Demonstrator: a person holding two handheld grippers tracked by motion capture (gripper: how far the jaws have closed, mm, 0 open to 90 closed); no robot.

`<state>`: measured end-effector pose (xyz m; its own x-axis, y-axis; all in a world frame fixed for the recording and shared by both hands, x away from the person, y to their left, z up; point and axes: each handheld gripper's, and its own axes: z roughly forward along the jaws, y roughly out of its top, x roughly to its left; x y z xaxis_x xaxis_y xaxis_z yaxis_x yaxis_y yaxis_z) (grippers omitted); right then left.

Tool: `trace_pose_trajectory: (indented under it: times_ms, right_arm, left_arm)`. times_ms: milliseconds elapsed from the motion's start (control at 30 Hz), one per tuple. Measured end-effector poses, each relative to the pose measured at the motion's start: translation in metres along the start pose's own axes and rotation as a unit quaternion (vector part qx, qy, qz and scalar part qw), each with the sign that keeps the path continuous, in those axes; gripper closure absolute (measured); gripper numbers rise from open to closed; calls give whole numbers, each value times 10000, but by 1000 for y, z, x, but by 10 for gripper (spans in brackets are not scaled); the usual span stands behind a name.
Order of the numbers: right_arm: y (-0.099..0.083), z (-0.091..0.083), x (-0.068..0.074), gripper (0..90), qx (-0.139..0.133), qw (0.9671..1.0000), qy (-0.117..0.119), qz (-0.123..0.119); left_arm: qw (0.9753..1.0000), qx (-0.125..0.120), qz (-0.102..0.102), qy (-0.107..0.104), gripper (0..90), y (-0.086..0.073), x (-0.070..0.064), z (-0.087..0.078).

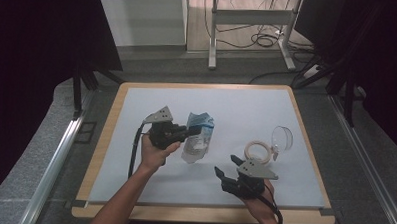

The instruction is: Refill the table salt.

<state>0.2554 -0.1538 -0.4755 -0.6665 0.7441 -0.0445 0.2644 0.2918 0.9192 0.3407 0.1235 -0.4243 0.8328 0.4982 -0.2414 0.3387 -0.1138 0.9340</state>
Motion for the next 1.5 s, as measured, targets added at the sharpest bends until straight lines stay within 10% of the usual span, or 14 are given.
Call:
trace_pose_trajectory:
  times_ms: [1500]
  right_arm:
    - [-28, 10, 3, 323, 463, 9988, -87, 127]
  left_arm:
    - [9992, -33, 127, -369, 900, 5, -29, 8]
